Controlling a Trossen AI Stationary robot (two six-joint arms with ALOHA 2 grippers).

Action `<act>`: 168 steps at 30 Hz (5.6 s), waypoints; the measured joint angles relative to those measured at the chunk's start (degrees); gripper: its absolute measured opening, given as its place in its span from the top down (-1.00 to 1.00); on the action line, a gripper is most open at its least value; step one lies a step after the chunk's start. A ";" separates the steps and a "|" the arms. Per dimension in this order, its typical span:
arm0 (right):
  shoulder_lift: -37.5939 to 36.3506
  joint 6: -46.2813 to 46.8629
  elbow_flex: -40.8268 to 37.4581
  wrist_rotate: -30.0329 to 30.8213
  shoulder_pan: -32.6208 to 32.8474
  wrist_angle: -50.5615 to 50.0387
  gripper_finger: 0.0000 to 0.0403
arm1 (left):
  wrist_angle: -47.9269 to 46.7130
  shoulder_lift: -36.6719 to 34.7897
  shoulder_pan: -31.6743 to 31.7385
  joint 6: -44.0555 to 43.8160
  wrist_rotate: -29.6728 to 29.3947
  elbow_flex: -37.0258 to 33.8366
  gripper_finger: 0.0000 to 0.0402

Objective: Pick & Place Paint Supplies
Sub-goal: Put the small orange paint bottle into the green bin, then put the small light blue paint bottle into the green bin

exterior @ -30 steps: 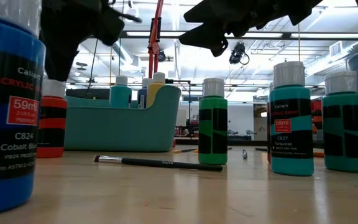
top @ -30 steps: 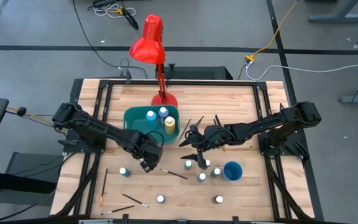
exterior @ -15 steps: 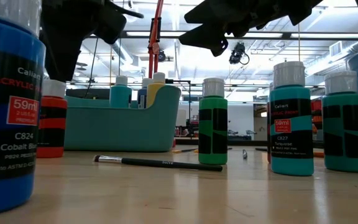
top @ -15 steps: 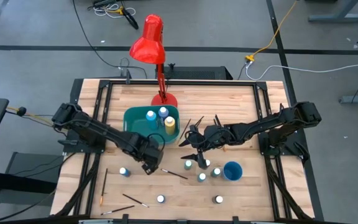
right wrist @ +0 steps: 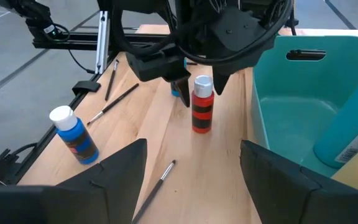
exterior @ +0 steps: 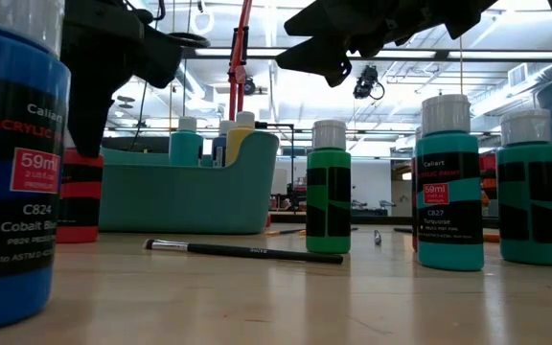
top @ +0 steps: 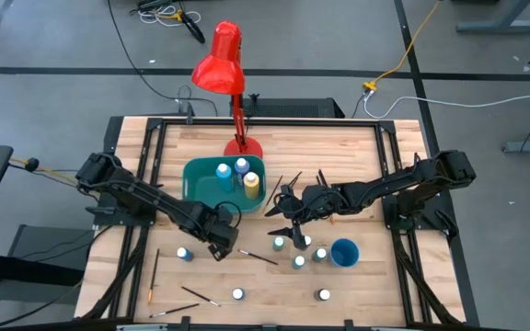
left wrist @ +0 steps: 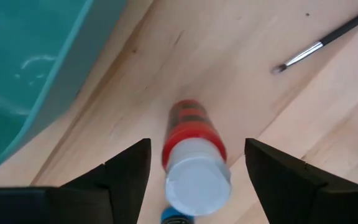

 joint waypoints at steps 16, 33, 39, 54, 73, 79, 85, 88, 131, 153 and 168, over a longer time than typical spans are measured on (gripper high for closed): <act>0.00 -0.38 0.00 0.00 0.00 0.63 -0.31 | -0.12 0.00 0.00 0.44 1.68 0.00 -0.04; 0.00 -2.69 0.00 -0.17 0.56 0.80 -0.31 | -0.12 -0.02 0.00 0.38 1.40 0.02 0.16; 0.00 -3.16 0.00 0.00 0.71 0.82 -0.31 | -0.49 -0.02 0.00 0.52 1.28 0.56 0.22; 0.00 -2.31 0.00 0.00 0.70 0.87 -0.31 | -20.07 -0.02 2.35 5.47 -8.36 18.42 0.20; 0.00 -1.50 0.00 0.00 0.70 0.85 -0.31 | -29.57 -1.09 14.79 15.10 -14.26 19.35 0.19; 0.02 -1.52 0.00 0.00 0.70 0.82 -0.31 | -27.31 -3.31 17.16 18.37 -12.76 11.28 0.20; 0.02 -2.37 0.00 0.02 0.70 0.94 -0.31 | -11.35 -8.40 21.55 24.93 -6.20 -0.01 0.19; 0.02 -2.89 0.00 0.03 0.70 1.07 -0.31 | -6.35 -10.50 23.80 25.84 -6.21 -4.75 0.20; 0.02 -3.20 0.00 0.02 0.70 2.21 -0.31 | -5.90 -11.13 34.60 36.01 -10.29 -4.33 -0.25; 0.02 -0.34 0.00 0.00 0.69 2.12 -0.31 | -26.62 -13.80 -2.11 -4.76 0.31 12.74 -0.22; 0.02 0.06 0.00 0.00 0.70 2.58 -0.31 | -22.07 -8.50 -22.86 -38.68 -1.41 7.00 -0.22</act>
